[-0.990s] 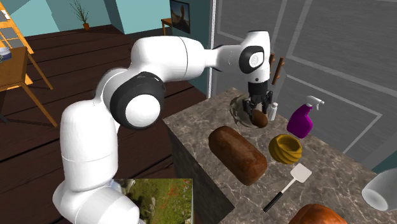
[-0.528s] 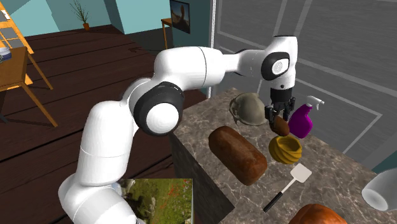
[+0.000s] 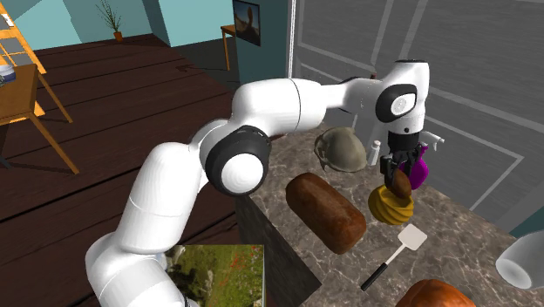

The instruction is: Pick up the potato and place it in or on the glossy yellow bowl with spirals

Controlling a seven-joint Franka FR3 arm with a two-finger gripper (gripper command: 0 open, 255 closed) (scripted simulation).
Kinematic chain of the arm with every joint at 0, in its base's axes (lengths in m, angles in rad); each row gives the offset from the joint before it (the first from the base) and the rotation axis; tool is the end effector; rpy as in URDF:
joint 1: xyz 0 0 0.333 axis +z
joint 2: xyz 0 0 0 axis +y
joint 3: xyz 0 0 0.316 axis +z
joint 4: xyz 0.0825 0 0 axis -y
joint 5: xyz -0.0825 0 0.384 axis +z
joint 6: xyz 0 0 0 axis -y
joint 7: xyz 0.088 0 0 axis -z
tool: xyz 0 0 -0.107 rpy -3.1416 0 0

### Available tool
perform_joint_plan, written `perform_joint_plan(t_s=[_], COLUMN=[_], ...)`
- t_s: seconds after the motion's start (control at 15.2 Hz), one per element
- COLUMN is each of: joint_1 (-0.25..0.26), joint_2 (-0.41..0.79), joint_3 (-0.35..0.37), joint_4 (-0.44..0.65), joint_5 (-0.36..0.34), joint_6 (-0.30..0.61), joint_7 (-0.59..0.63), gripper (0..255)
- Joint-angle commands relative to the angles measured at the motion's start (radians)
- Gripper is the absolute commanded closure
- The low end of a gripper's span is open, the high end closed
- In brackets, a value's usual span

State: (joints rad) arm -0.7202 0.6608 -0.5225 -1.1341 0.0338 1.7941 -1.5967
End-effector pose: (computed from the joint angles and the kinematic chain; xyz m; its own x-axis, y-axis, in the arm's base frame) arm 0.3418 -0.6490 0.4625 0.8674 0.4140 -0.2760 0.4452 -0.8935 0.0589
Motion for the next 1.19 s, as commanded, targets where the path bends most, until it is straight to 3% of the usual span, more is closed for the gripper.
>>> perform_joint_plan(t_s=[0.0,0.46,0.92,0.99,1.12], joint_1=[0.005,0.015,0.015,0.017,0.018], joint_2=[-0.002,0.005,0.005,0.0,-0.004], joint_3=[0.0,0.004,0.004,0.003,0.002], joint_4=[-0.031,-0.112,-0.111,-0.119,-0.126], joint_5=[-0.001,0.0,0.0,-0.002,-0.003], joint_6=[0.029,0.112,0.112,0.114,0.117], joint_7=[0.003,0.015,0.015,0.015,0.014], gripper=[255,255,255,0,0])
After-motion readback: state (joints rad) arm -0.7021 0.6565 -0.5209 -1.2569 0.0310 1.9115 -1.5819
